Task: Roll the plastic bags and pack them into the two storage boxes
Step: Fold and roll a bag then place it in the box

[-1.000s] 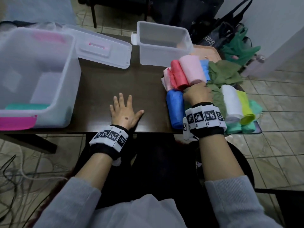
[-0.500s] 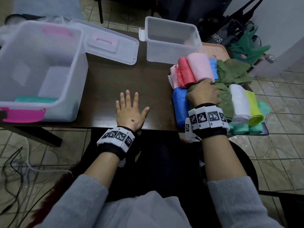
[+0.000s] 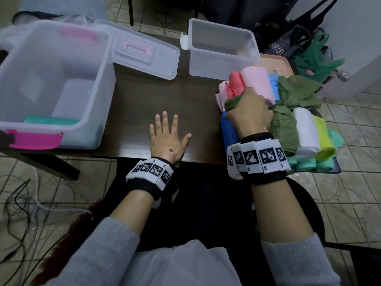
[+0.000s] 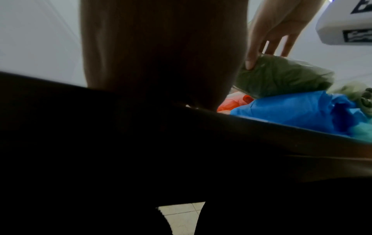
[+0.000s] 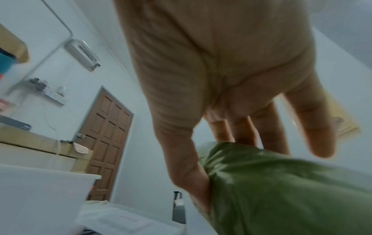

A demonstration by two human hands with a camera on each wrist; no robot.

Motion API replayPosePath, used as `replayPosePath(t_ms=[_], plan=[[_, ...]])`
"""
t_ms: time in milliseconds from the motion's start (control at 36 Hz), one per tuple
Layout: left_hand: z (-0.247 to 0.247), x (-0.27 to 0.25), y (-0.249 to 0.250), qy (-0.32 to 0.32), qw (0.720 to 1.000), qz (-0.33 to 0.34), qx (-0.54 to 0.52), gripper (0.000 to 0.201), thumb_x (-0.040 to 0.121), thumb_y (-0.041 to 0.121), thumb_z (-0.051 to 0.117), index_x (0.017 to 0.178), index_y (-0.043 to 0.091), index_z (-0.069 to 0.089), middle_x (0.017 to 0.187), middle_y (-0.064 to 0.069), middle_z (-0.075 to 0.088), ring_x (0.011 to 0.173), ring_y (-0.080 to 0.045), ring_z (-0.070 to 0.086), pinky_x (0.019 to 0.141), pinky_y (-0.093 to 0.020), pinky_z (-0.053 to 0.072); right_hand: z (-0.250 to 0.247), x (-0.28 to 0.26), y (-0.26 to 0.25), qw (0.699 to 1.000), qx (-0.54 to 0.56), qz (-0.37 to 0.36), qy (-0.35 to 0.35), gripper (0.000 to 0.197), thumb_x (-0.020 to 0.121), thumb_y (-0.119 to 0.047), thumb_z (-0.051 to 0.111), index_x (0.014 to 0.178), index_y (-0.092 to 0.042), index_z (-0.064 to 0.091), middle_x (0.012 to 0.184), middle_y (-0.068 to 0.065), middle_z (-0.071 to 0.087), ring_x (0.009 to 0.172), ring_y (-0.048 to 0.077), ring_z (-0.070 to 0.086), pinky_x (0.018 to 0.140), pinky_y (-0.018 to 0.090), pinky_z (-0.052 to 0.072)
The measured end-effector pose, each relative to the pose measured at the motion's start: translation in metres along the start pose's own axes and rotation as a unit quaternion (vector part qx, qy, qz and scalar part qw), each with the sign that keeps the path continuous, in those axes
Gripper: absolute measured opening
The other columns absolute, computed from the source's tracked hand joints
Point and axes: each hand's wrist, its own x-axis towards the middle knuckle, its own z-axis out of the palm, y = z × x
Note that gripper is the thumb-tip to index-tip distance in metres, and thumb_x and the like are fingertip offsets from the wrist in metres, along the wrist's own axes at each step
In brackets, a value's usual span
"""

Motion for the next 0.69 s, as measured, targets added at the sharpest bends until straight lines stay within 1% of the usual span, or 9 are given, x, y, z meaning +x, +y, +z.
replayPosePath(t_ms=[111, 194, 250, 333, 417, 472, 556, 611, 694], plan=[[-0.006, 0.001, -0.001, -0.029, 0.999, 0.005, -0.019, 0.073, 0.096, 0.057, 0.026, 0.151, 0.021, -0.005, 0.157, -0.010, -0.018, 0.144, -0.027, -0.020, 0.115, -0.042, -0.009, 0.007, -0.006, -0.022, 0.992, 0.009, -0.122, 0.023, 0.039, 0.079, -0.012, 0.061, 0.117, -0.013, 0.049, 0.111, 0.009, 0.062, 0.109, 0.031, 0.056, 0.087, 0.037, 0.041], [-0.019, 0.005, -0.007, -0.051, 0.997, 0.013, -0.063, 0.074, 0.097, 0.043, 0.041, 0.151, 0.016, 0.000, 0.158, -0.010, -0.012, 0.145, -0.027, -0.013, 0.116, -0.040, -0.004, 0.023, -0.008, -0.041, 0.974, -0.015, -0.223, 0.026, 0.043, 0.079, -0.014, 0.061, 0.120, -0.016, 0.047, 0.114, 0.007, 0.063, 0.110, 0.030, 0.056, 0.086, 0.038, 0.042], [-0.029, 0.006, -0.015, -0.034, 0.993, 0.002, -0.116, 0.070, 0.097, 0.027, 0.047, 0.151, 0.011, 0.005, 0.159, -0.011, -0.005, 0.146, -0.026, -0.006, 0.118, -0.038, 0.001, 0.035, -0.010, -0.053, 0.958, -0.023, -0.286, 0.017, 0.046, 0.080, -0.013, 0.060, 0.123, -0.017, 0.046, 0.116, 0.006, 0.062, 0.110, 0.029, 0.055, 0.088, 0.040, 0.042], [-0.045, 0.003, -0.032, 0.024, 0.984, -0.050, -0.167, 0.063, 0.095, 0.008, 0.044, 0.150, 0.008, 0.013, 0.157, -0.016, 0.006, 0.145, -0.030, 0.004, 0.117, -0.038, 0.009, 0.054, -0.013, -0.065, 0.933, -0.057, -0.355, 0.008, 0.051, 0.082, -0.010, 0.057, 0.130, -0.019, 0.043, 0.121, 0.004, 0.058, 0.112, 0.028, 0.052, 0.087, 0.039, 0.040], [-0.058, -0.001, -0.047, 0.064, 0.978, -0.085, -0.178, 0.059, 0.093, 0.002, 0.043, 0.147, 0.004, 0.020, 0.153, -0.018, 0.019, 0.140, -0.034, 0.019, 0.113, -0.037, 0.018, 0.073, -0.014, -0.072, 0.915, -0.108, -0.387, -0.015, 0.052, 0.083, -0.009, 0.055, 0.132, -0.019, 0.040, 0.126, 0.003, 0.055, 0.115, 0.027, 0.049, 0.088, 0.039, 0.038], [-0.064, -0.002, -0.052, 0.074, 0.975, -0.101, -0.186, 0.058, 0.092, 0.000, 0.043, 0.146, 0.005, 0.023, 0.149, -0.018, 0.028, 0.135, -0.034, 0.027, 0.109, -0.035, 0.022, 0.086, -0.016, -0.074, 0.902, -0.142, -0.406, -0.033, 0.049, 0.086, -0.008, 0.051, 0.132, -0.019, 0.040, 0.129, 0.003, 0.053, 0.118, 0.027, 0.047, 0.091, 0.039, 0.035], [-0.069, 0.003, -0.057, 0.076, 0.974, -0.109, -0.181, 0.057, 0.091, -0.001, 0.043, 0.145, 0.005, 0.027, 0.142, -0.021, 0.037, 0.131, -0.035, 0.034, 0.107, -0.036, 0.027, 0.100, -0.019, -0.074, 0.893, -0.163, -0.419, -0.024, 0.047, 0.089, -0.007, 0.045, 0.134, -0.020, 0.039, 0.132, 0.003, 0.050, 0.120, 0.027, 0.044, 0.094, 0.038, 0.032], [-0.073, 0.006, -0.059, 0.071, 0.977, -0.102, -0.175, 0.055, 0.091, -0.001, 0.042, 0.144, 0.005, 0.030, 0.139, -0.022, 0.041, 0.128, -0.036, 0.038, 0.105, -0.036, 0.029, 0.100, -0.016, -0.073, 0.893, -0.159, -0.419, -0.042, 0.055, 0.087, -0.008, 0.050, 0.138, -0.021, 0.035, 0.134, 0.003, 0.047, 0.122, 0.027, 0.042, 0.096, 0.039, 0.031], [-0.080, 0.013, -0.058, 0.049, 0.979, -0.088, -0.177, 0.051, 0.093, 0.000, 0.043, 0.143, 0.006, 0.034, 0.136, -0.019, 0.048, 0.127, -0.032, 0.044, 0.104, -0.033, 0.031, 0.094, -0.002, -0.068, 0.895, -0.069, -0.418, -0.141, 0.078, 0.075, -0.016, 0.067, 0.143, -0.025, 0.031, 0.140, 0.004, 0.041, 0.129, 0.025, 0.037, 0.104, 0.040, 0.030]])
